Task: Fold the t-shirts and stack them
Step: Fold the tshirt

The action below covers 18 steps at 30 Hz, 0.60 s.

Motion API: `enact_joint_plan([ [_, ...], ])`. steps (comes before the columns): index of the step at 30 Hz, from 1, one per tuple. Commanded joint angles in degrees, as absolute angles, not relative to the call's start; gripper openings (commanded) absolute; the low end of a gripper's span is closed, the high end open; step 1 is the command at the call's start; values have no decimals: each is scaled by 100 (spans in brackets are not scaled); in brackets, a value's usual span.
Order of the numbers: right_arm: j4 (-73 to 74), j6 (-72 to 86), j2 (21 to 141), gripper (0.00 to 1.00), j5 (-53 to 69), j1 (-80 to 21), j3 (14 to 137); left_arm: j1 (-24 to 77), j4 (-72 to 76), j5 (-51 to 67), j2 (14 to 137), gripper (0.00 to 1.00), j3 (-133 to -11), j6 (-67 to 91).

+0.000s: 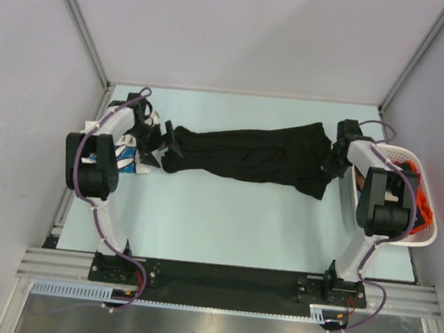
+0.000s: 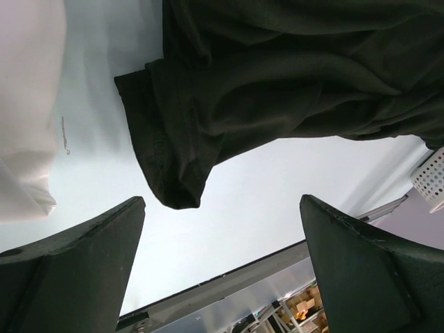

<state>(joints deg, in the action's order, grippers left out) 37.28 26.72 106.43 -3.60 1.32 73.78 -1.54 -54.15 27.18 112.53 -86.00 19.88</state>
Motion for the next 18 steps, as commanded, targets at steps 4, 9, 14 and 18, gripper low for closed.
enact_joint_plan([
  [4, 3682, 2566, 10318, 0, -1141, 246, 7812, -123, -5405, 2698, 10925, 100, -8578, 1916],
  [9, 3815, 2514, 10590, 0, -1231, 272, 8051, -123, -5423, 2654, 10898, 100, -8561, 1907],
  [14, 4007, 2408, 10785, 36, -773, 202, 8297, -123, -5502, 2576, 10890, 100, -8622, 1890],
  [18, 4078, 2557, 10179, 93, -660, 246, 7920, -123, -5493, 2549, 10793, 100, -8613, 1872],
])
